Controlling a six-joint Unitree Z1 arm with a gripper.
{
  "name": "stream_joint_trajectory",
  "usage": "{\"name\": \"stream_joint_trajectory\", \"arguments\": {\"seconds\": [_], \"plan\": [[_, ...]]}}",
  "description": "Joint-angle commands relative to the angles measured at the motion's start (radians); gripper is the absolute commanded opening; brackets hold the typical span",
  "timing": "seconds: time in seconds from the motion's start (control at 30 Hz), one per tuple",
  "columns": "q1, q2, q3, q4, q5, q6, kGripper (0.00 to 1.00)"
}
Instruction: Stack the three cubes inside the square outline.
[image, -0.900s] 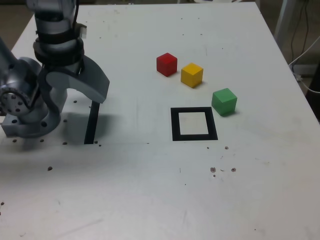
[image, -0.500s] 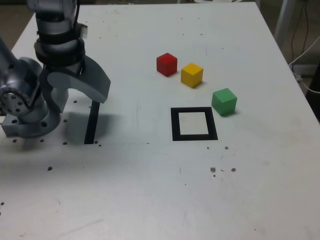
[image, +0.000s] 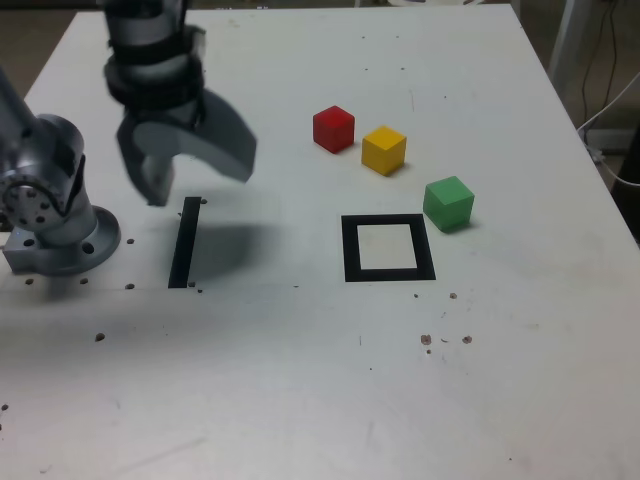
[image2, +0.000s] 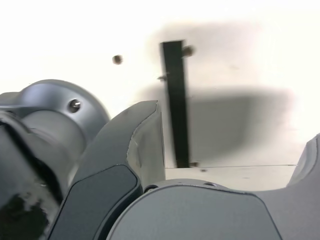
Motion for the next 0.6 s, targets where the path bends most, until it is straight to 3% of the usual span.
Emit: {"name": "stream_joint_trajectory", "arguments": {"seconds": [0.0, 0.33, 0.57], "plan": [[0.041, 0.023, -0.050, 0.017, -0.005, 0.010, 0.97], [0.188, 0.182, -0.345, 0.159, -0.001, 0.046, 0.97], [0.272, 0.289, -0.482, 0.187, -0.018, 0.023, 0.97]]}}
